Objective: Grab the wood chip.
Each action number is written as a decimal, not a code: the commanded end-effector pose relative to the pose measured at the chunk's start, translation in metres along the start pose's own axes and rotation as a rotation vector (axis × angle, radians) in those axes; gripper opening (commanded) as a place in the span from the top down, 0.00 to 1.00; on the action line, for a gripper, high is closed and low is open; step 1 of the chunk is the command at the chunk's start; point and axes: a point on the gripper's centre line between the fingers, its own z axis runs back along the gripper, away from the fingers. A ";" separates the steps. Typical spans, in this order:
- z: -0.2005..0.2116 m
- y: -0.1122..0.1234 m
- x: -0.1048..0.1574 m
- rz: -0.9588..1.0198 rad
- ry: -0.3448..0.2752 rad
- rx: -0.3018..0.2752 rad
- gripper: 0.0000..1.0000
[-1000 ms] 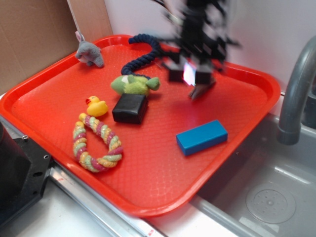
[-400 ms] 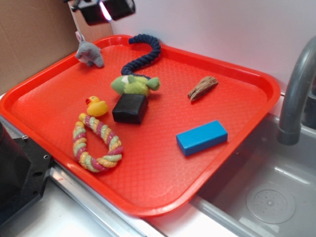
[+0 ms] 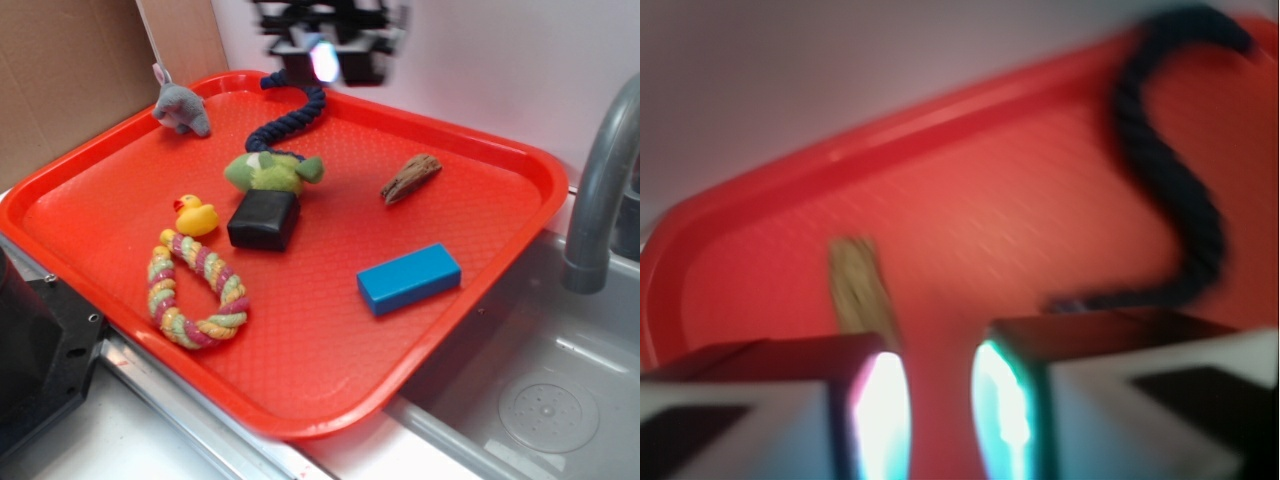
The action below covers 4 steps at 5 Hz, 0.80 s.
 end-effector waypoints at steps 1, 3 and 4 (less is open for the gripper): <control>-0.024 -0.027 0.005 -0.089 -0.011 0.082 0.00; -0.060 -0.026 -0.014 -0.099 0.028 0.107 0.00; -0.068 -0.015 -0.011 -0.081 0.049 0.101 0.00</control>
